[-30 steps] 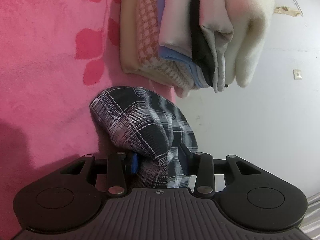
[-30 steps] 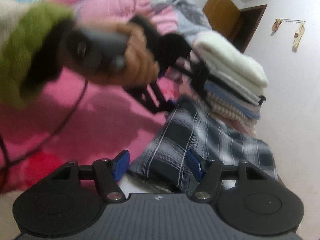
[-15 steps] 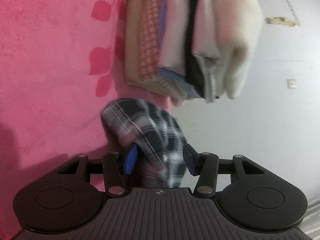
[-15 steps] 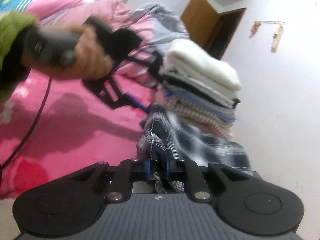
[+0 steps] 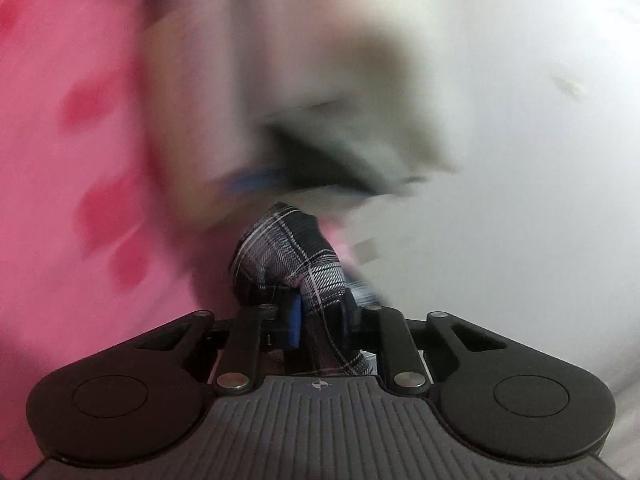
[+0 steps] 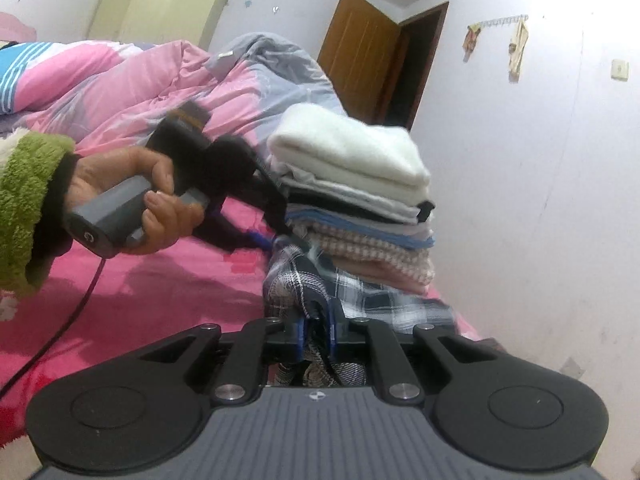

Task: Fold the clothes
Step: 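Carry the plaid pants with both grippers and lower them beside the clothes stack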

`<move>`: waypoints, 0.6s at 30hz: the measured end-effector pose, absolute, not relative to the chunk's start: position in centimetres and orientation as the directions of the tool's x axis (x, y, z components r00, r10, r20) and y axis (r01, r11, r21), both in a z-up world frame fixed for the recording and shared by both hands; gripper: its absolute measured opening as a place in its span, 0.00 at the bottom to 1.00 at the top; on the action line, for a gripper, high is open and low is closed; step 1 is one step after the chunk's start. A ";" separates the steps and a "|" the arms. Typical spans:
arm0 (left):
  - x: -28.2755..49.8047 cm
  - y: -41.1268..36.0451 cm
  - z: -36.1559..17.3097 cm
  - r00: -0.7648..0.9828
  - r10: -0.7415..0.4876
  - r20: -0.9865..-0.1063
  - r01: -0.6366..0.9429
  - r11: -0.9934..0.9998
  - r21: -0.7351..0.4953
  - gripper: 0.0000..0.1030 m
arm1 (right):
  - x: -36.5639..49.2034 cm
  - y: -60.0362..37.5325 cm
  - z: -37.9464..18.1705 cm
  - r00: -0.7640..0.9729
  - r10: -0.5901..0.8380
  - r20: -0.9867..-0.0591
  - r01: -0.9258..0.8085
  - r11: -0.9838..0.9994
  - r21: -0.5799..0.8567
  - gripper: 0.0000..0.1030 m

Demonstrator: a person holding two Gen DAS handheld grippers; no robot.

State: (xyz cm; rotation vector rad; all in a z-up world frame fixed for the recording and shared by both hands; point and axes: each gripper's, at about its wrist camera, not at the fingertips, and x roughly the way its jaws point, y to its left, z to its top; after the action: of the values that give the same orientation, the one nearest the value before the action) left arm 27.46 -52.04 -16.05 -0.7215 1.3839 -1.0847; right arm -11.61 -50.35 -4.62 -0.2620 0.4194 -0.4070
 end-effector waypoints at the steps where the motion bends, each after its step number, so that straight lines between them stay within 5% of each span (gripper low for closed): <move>1: 27.6 -51.9 -16.2 -0.131 -0.908 -0.398 0.177 0.373 -0.911 0.15 | -11.4 -49.8 -5.2 0.837 -0.423 -0.348 0.297 0.885 -0.359 0.10; 9: 28.5 -50.9 -17.7 -0.112 -0.926 -0.362 0.202 0.335 -0.920 0.21 | -9.2 -46.1 -9.7 0.828 -0.346 -0.441 0.054 0.832 -0.552 0.13; 13: 28.4 -49.8 -16.2 -0.031 -0.926 -0.376 0.257 0.356 -0.898 0.38 | -10.8 -47.1 -8.3 0.850 -0.279 -0.446 0.062 0.896 -0.441 0.29; 15: 28.1 -48.8 -14.5 0.046 -0.922 -0.385 0.298 0.380 -0.876 0.40 | -12.0 -48.4 -6.9 0.870 -0.224 -0.439 0.072 0.939 -0.335 0.39; 18: 26.3 -48.4 -12.0 0.139 -0.911 -0.389 0.448 0.408 -0.796 0.40 | -13.9 -52.8 -4.0 0.907 -0.189 -0.377 0.150 0.980 -0.131 0.39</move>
State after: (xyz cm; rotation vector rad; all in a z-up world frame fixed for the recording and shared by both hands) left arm 26.26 -48.42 -11.96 -0.5733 0.9953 -1.0632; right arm -13.93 -52.84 -4.02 -0.1000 0.3983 -0.1749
